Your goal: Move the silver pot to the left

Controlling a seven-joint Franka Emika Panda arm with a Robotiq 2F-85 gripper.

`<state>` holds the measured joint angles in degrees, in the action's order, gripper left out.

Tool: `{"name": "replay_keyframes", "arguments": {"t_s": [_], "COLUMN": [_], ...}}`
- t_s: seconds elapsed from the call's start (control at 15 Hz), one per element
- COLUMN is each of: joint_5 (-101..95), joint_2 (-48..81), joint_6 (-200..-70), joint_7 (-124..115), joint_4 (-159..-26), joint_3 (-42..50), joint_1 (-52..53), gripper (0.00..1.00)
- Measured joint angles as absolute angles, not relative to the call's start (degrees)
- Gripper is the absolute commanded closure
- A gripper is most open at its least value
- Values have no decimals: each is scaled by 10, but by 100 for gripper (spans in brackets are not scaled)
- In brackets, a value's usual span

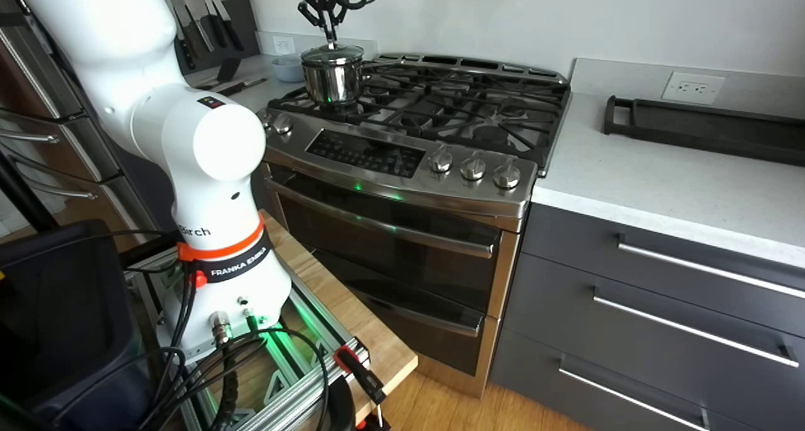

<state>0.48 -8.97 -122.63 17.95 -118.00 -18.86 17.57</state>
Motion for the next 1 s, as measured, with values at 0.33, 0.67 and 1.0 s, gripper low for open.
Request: {"name": "replay_keyframes", "arguments": {"t_s": [0.33,0.67,1.0], "joint_5": [5,4,4], "joint_2": [-98,-108,-116], "joint_6": [-1238,-1245,-1245], "joint_7": [161,145,145], "joint_4": [-1196,-1209,-1217], "joint_3": [-189,-189,-189], "joint_1": [176,176,178], "gripper": [96,96,96]}}
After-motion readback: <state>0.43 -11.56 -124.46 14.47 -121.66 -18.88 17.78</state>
